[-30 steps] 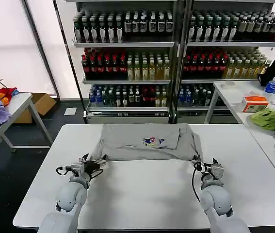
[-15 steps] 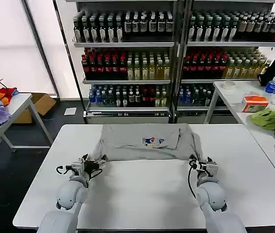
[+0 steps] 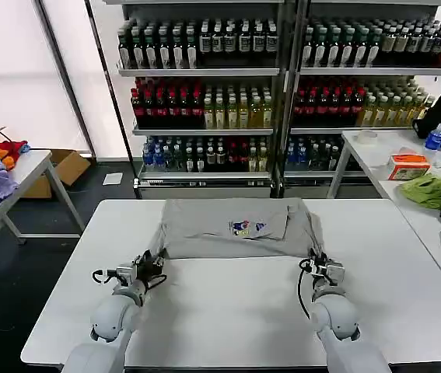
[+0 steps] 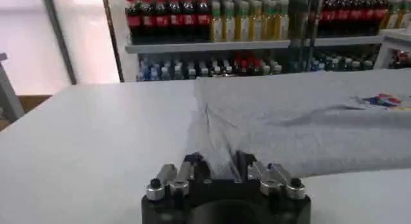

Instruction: Fold and organize the clothes.

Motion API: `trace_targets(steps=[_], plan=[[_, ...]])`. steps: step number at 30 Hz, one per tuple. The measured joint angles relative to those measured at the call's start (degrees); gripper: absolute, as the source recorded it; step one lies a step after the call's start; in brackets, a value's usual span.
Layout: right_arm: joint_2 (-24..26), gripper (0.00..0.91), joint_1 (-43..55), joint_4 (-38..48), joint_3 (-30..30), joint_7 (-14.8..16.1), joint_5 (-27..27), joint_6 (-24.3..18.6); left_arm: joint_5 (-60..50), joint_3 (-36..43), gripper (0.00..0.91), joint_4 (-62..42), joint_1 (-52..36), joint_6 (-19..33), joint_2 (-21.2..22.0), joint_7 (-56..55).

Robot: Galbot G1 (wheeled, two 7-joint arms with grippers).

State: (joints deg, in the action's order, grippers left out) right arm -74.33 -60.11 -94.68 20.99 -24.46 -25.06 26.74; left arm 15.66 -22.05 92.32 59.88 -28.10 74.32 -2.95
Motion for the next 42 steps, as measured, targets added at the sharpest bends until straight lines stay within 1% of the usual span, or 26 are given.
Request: trace_targets(steps=[10, 17, 21, 26, 32, 42], plan=[[0.1, 0.0, -2.4, -3.7, 0.6, -1.9, -0.8, 0.2, 0.1, 0.4, 0.0, 3.8, 2.2, -1.2, -1.3, -0.3], [0.9, 0.0, -5.9, -9.9, 1.3, -3.4, -1.2, 0.8, 0.4, -0.6, 0.0, 8.5, 4.5, -1.4, -2.2, -0.5], [0.7, 0.0, -8.7, -14.0, 1.6, -3.7, -0.7, 0.4, 0.5, -1.2, 0.0, 11.9, 6.7, -1.4, -2.6, -0.6], [0.2, 0.0, -13.0, -18.6, 2.0, -4.6, -0.2, 0.2, 0.8, -2.3, 0.0, 16.5, 10.2, -1.4, -3.5, -0.9], [-0.3, 0.0, -18.7, -22.2, 3.0, -6.2, -0.1, -1.0, 0.5, -3.6, 0.0, 21.4, 15.5, -1.1, -3.9, -1.7], [0.2, 0.0, -28.8, -28.2, 4.7, -8.5, -0.1, -3.6, -1.3, -5.2, 0.0, 29.4, 26.6, 0.0, -3.0, -3.0]])
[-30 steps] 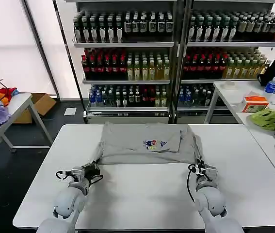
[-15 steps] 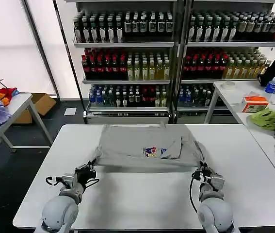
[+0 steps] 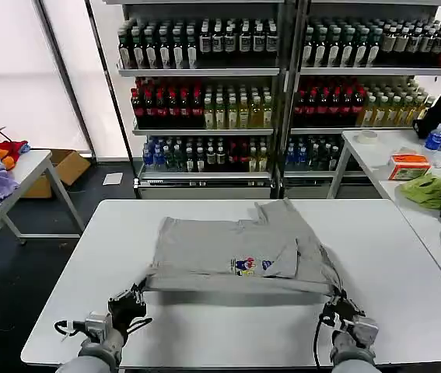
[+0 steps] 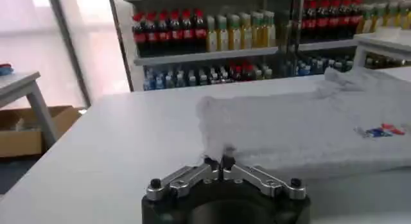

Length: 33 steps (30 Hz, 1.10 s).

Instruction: Fold and organize the clothes.

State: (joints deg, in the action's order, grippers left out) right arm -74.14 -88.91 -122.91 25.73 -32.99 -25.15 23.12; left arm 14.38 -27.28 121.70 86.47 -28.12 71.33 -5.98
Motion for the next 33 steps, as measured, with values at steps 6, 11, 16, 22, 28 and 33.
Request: trace_targets(steps=[6, 11, 16, 22, 28, 33], plan=[[0.2, 0.0, -4.6, -2.8, 0.8, -1.1, -0.3, -1.2, -1.2, -1.0, 0.0, 3.2, 5.1, 0.8, 0.8, -0.6], [0.5, 0.0, -7.6, -4.3, 0.6, -1.8, -0.6, -1.6, -1.5, -1.4, 0.0, 5.1, 8.4, 1.1, 1.5, -1.3], [0.3, 0.0, -10.8, -5.8, -0.3, -2.7, -0.9, -1.5, -1.5, -1.5, 0.0, 6.7, 11.6, 1.5, 2.1, -2.1], [-0.1, 0.0, -13.5, -6.1, -1.3, -3.0, -0.7, -1.8, -1.4, -0.8, 0.01, 7.6, 15.1, 2.1, 3.0, -3.1], [-0.7, 0.907, -15.4, -7.3, -1.3, -3.1, -0.4, -1.5, -1.4, -0.9, 0.907, 8.0, 16.8, 2.7, 2.7, -3.8], [-1.1, 0.907, -16.1, -8.6, -0.5, -3.3, 0.2, -1.7, -1.4, -0.8, 0.907, 9.3, 17.3, 3.0, 2.8, -4.3]])
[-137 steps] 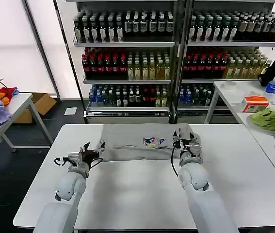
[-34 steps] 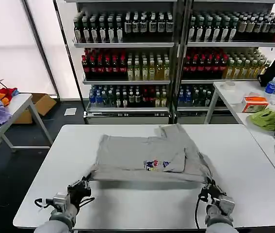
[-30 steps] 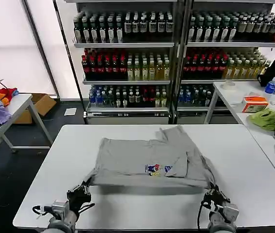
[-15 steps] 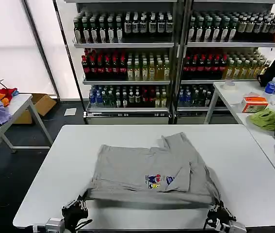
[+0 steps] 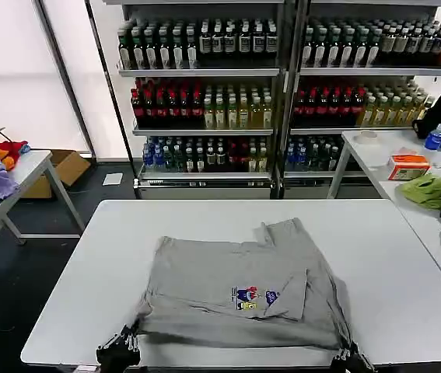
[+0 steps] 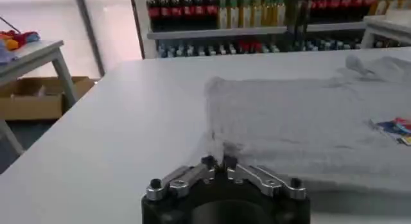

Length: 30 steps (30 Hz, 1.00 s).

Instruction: Fold and organize the clothes.

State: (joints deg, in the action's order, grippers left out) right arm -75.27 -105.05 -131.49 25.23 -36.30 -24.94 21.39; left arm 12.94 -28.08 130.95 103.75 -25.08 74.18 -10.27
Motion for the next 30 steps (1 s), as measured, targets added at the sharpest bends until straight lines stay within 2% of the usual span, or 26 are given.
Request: trace_targets(steps=[15, 23, 30], plan=[[0.6, 0.907, 2.9, -0.3, 6.9, 0.9, -2.5, 0.9, 1.5, -0.2, 0.907, 1.3, 0.2, 1.9, -0.8, 0.2], [3.0, 0.907, 8.5, 0.0, 13.5, 4.4, -6.3, 2.8, 2.8, -1.6, 0.907, 1.6, -3.7, 2.1, -2.7, 1.6], [3.4, 0.907, 10.7, -0.3, 13.8, 6.5, -7.1, 4.6, 4.5, -1.5, 0.907, 0.6, -7.4, 1.6, -5.1, 2.5]])
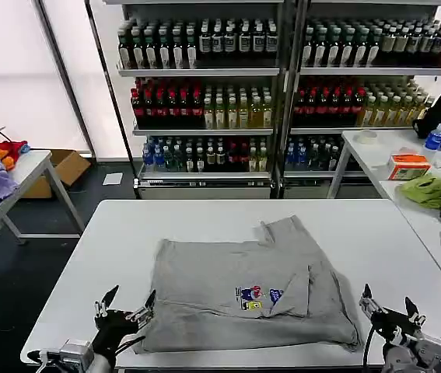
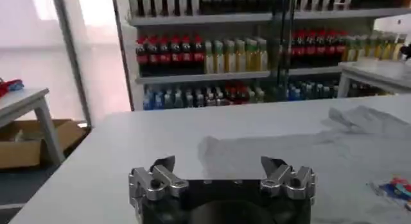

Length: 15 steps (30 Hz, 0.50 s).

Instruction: Fold and organize the clothes.

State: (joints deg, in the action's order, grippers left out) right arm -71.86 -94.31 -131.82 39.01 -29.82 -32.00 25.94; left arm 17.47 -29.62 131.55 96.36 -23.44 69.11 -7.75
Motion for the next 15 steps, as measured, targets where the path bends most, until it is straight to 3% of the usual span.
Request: trace_targets(steps=[8, 15], plan=[[2.1, 0.907, 8.7, 4.2, -2.5, 2.4, -1.2, 1.7, 1.7, 0.9, 0.907, -2.5, -5.0, -0.3, -1.9, 1.5], [4.8, 0.907, 22.2, 13.4, -8.3, 2.9, -2.0, 3.4, 3.9, 2.5, 0.907, -7.6, -12.9, -1.3, -3.9, 4.1]])
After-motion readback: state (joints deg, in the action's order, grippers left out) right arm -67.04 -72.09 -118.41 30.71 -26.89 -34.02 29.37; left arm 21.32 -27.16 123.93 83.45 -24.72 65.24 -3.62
